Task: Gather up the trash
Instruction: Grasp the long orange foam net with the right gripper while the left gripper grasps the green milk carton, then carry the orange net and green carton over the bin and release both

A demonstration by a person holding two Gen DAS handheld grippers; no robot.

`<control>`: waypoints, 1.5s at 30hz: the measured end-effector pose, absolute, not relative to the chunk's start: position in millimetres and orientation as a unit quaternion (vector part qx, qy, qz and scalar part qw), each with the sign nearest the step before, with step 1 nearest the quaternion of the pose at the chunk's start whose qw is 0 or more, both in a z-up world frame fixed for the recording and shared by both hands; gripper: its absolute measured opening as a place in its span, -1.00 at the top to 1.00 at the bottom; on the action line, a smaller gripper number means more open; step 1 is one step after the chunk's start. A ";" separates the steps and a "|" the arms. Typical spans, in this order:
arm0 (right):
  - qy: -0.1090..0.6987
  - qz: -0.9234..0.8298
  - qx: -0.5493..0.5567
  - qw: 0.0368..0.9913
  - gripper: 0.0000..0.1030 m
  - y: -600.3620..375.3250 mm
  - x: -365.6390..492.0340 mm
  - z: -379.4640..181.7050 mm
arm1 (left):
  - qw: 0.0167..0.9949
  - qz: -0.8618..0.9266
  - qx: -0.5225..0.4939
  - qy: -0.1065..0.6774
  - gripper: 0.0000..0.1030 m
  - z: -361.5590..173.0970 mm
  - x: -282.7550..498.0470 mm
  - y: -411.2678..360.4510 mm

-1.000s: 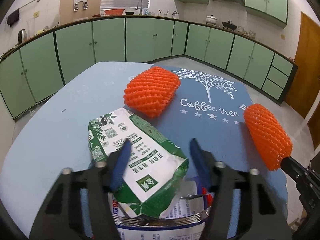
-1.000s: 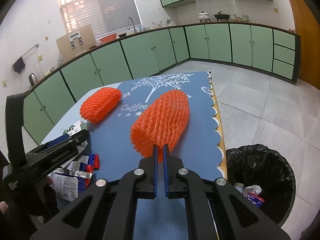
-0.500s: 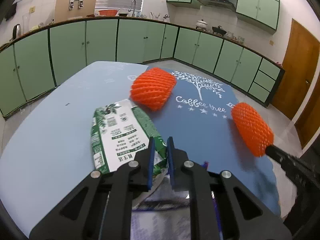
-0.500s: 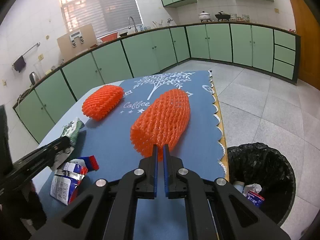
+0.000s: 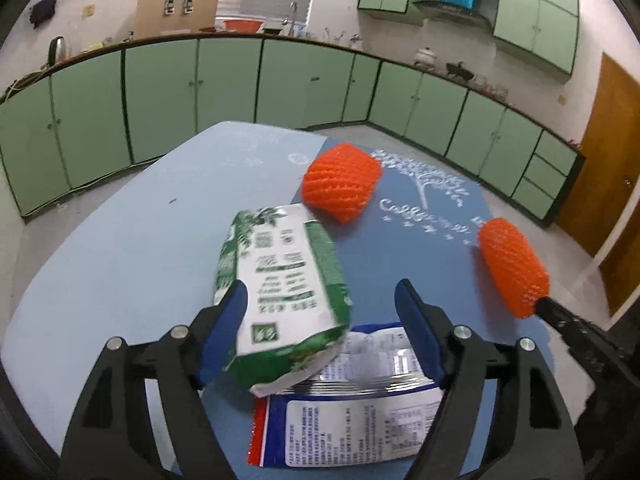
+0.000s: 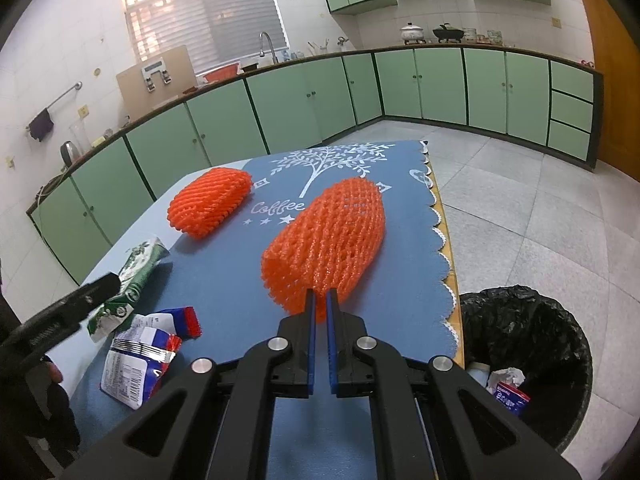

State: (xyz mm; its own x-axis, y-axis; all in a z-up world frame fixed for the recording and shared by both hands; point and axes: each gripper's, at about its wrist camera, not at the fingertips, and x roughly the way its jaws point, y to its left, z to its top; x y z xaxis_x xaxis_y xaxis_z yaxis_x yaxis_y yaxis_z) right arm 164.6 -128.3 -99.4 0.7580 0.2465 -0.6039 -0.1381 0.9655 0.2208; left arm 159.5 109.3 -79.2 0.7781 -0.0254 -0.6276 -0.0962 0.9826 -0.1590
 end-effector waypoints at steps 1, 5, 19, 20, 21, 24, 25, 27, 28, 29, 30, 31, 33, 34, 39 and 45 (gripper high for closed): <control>0.333 0.103 0.082 0.934 0.90 -128.2 164.5 -99.7 | 0.937 0.028 -0.093 0.334 -0.53 -81.5 160.3 111.1; 0.336 0.104 0.082 0.932 0.90 -127.0 164.4 -101.4 | 0.927 0.052 -0.105 0.356 -0.61 -92.7 168.0 122.7; 0.340 0.104 0.083 0.931 0.90 -128.3 166.2 -102.4 | 0.912 0.038 -0.145 0.381 -0.41 -108.1 183.6 136.6; 0.340 0.104 0.083 0.931 0.90 -128.3 166.1 -102.4 | 0.915 0.040 -0.141 0.375 -0.41 -105.5 182.2 135.9; 0.340 0.104 0.083 0.931 0.90 -128.4 166.1 -102.6 | 0.918 0.041 -0.138 0.370 -0.39 -104.0 180.8 135.2; 0.342 0.104 0.082 0.930 0.90 -128.5 166.2 -103.6 | 0.924 0.040 -0.125 0.359 -0.32 -99.3 178.0 131.0; 0.342 0.104 0.082 0.930 0.90 -128.4 166.1 -103.6 | 0.926 0.033 -0.123 0.356 0.13 -98.1 177.5 129.2; 0.342 0.103 0.081 0.931 0.90 -128.3 166.1 -103.6 | 0.934 0.031 -0.105 0.340 0.28 -90.6 171.8 122.4; 0.342 0.103 0.081 0.930 0.90 -128.4 166.2 -103.8 | 0.935 0.027 -0.102 0.338 0.31 -88.3 170.9 121.5; 0.342 0.103 0.081 0.930 0.90 -128.3 166.2 -104.0 | 0.935 0.024 -0.104 0.339 0.32 -87.5 170.5 122.0; 0.343 0.103 0.081 0.930 0.90 -128.4 166.5 -104.1 | 0.935 0.023 -0.105 0.338 0.33 -87.2 169.7 122.6; 0.343 0.102 0.081 0.930 0.90 -128.4 166.5 -104.0 | 0.935 0.021 -0.107 0.337 0.34 -86.5 168.4 124.0; 0.343 0.102 0.081 0.930 0.90 -128.4 166.7 -104.0 | 0.936 0.018 -0.113 0.333 0.34 -85.5 165.1 126.2; 0.343 0.102 0.081 0.930 0.90 -128.4 166.5 -103.9 | 0.937 0.017 -0.114 0.329 0.35 -85.0 163.5 127.0; 0.343 0.102 0.081 0.930 0.90 -128.2 166.5 -103.5 | 0.946 0.010 -0.107 0.306 0.37 -74.7 155.5 126.9; 0.332 0.106 0.072 0.935 0.93 -130.7 160.0 -97.0 | 0.955 -0.002 -0.100 0.278 0.39 -56.2 152.2 121.4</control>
